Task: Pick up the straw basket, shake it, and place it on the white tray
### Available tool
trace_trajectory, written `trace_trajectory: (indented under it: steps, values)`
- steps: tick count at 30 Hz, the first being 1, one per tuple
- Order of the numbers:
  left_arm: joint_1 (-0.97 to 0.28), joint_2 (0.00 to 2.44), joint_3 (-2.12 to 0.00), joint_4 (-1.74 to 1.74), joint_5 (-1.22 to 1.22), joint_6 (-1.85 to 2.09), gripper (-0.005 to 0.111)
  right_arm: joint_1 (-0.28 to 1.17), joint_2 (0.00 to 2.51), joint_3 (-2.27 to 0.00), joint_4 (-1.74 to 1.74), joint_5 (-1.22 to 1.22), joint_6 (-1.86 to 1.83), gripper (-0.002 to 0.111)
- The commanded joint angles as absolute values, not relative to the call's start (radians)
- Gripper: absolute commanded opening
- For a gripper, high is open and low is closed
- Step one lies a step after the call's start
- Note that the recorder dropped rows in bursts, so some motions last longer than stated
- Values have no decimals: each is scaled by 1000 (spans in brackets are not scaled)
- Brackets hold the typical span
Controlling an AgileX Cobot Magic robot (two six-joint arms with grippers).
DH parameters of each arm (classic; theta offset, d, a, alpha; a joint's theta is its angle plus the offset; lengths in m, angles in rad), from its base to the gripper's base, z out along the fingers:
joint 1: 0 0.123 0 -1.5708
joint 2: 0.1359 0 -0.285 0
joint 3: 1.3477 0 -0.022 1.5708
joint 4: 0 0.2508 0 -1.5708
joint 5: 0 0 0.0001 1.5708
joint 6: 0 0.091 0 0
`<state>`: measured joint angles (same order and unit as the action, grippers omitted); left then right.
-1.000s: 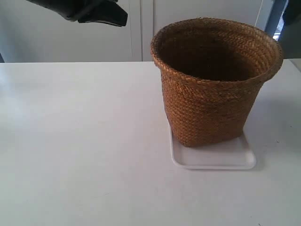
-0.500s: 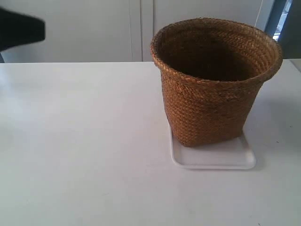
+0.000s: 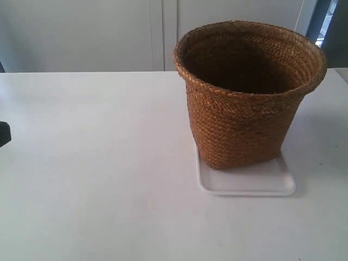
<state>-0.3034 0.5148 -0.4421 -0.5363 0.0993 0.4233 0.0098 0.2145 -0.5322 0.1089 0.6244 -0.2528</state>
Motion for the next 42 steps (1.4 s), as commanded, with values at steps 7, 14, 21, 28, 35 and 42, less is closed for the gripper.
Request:
trace_trajectory:
  steps: [7, 14, 21, 28, 35, 42]
  values:
    - [-301, 512, -362, -528, 31, 426, 0, 13, 123, -462, 131, 335, -258, 0]
    - [-301, 512, -362, -528, 31, 426, 0, 13, 123, -462, 131, 335, -258, 0]
    - [-301, 512, -362, -528, 31, 426, 0, 13, 123, -462, 131, 335, -258, 0]
    - [-301, 512, -362, -528, 31, 426, 0, 13, 123, -462, 131, 333, -258, 0]
    - [-301, 512, -362, -528, 29, 426, 0, 13, 85, -230, 131, 222, -258, 0]
    - [-301, 512, -362, -528, 23, 426, 0, 11, 0, 0, 131, 220, -258, 0]
